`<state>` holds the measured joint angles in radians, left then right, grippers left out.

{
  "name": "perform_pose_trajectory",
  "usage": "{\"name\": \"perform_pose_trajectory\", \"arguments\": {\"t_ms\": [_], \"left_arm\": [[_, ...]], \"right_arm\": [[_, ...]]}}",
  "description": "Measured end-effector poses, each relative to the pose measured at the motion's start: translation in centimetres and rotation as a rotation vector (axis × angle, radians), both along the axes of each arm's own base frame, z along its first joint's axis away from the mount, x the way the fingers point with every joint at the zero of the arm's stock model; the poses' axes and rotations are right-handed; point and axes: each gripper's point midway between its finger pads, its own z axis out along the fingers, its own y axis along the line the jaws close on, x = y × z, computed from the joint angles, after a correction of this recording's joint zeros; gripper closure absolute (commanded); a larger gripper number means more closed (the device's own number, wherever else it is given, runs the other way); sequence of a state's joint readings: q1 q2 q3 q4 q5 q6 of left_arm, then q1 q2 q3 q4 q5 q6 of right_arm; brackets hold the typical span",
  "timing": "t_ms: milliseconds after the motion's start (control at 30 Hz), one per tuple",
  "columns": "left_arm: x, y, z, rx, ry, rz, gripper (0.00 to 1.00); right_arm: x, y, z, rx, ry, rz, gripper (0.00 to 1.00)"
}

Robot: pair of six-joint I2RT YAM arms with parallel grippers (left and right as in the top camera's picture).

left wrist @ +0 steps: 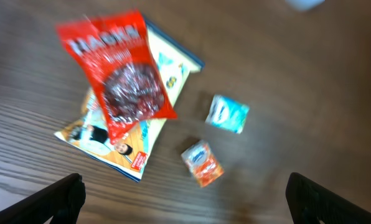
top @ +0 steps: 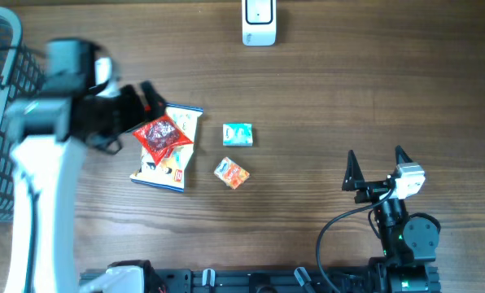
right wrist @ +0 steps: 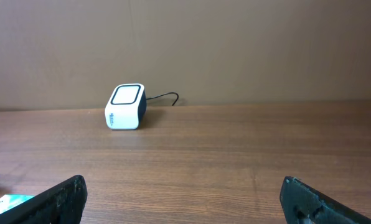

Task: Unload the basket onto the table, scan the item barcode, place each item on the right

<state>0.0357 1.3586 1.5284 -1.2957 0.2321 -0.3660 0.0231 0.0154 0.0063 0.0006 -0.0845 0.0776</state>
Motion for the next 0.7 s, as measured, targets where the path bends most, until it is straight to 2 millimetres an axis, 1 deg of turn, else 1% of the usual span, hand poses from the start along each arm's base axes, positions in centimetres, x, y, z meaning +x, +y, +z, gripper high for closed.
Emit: {"name": "perform_pose_trajectory", "arguments": {"t_ms": [67,133,200,300,700], "left_arm": [[-1.2,1.5,1.7,0.003,-0.054,0.053,0.00],[-2.4,2.4,2.5,0.005,-0.069,0.090,0.00],[-3.2,2.6,2.9,0.006,-0.076,0.101,0.00],[-3.5,2.6,2.9,0.006,-0.071,0.102,0.00],[-3.5,2.6,2.9,0.006,-0.070,0.102,0.00]], "right_arm": [[0.0,0.0,0.0,0.000,0.000,0.000,0.00],[0.0,0.0,0.0,0.000,0.000,0.000,0.00],[0.0,0.0,0.0,0.000,0.000,0.000,0.00],[0.0,0.0,0.0,0.000,0.000,0.000,0.00],[0.0,0.0,0.0,0.000,0.000,0.000,0.00]]}}
